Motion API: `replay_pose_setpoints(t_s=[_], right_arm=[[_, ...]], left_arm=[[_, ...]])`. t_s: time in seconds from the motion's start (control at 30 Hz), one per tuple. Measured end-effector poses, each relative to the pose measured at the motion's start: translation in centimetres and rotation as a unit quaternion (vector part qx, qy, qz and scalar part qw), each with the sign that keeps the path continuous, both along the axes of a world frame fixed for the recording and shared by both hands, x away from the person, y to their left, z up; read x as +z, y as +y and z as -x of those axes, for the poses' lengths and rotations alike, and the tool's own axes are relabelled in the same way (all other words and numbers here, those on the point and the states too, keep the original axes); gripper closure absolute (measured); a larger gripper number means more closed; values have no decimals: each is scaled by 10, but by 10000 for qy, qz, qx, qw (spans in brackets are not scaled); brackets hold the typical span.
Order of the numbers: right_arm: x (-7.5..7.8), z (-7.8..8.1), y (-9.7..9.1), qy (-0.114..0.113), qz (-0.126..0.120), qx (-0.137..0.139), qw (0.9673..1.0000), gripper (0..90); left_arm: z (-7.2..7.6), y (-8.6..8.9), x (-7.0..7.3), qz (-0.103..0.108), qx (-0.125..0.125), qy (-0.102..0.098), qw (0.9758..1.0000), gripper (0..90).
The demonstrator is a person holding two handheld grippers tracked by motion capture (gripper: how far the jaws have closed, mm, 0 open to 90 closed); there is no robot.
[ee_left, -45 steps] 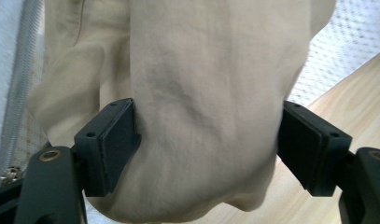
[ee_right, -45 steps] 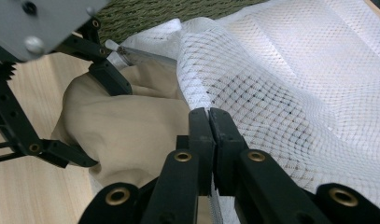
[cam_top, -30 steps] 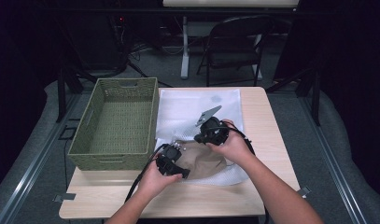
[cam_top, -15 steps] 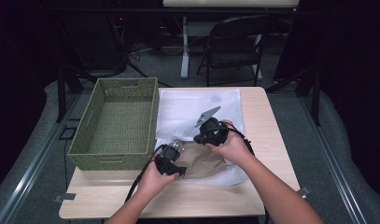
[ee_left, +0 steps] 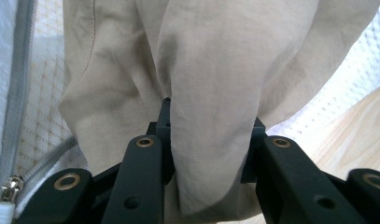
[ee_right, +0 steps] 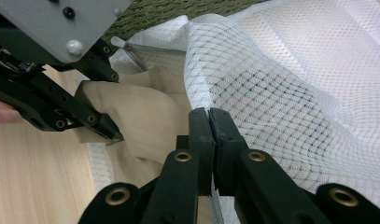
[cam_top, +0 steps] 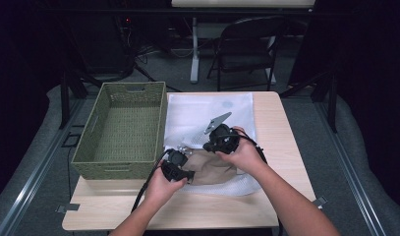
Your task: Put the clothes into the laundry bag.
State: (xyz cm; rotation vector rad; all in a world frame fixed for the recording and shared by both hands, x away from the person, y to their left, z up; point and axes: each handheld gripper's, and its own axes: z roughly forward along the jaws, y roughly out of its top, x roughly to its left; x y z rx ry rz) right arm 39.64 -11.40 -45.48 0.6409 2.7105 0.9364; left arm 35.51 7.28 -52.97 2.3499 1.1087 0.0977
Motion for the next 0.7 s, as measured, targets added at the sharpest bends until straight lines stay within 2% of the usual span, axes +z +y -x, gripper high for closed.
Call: replay_pose_setpoints(t_s=[0.27, 0.5, 0.7], right_arm=[[1, 0, 2, -14, -3, 49, 10000, 885], [1, -1, 0, 4, 17, 42, 10000, 885], [1, -1, 1, 0, 9, 23, 10000, 885]], left_arm=[[-8, -7, 4, 140, 191, -71, 9997, 716], [-19, -13, 7, 64, 306, -178, 9994, 719], [-24, -17, 3, 122, 426, -266, 9987, 720]])
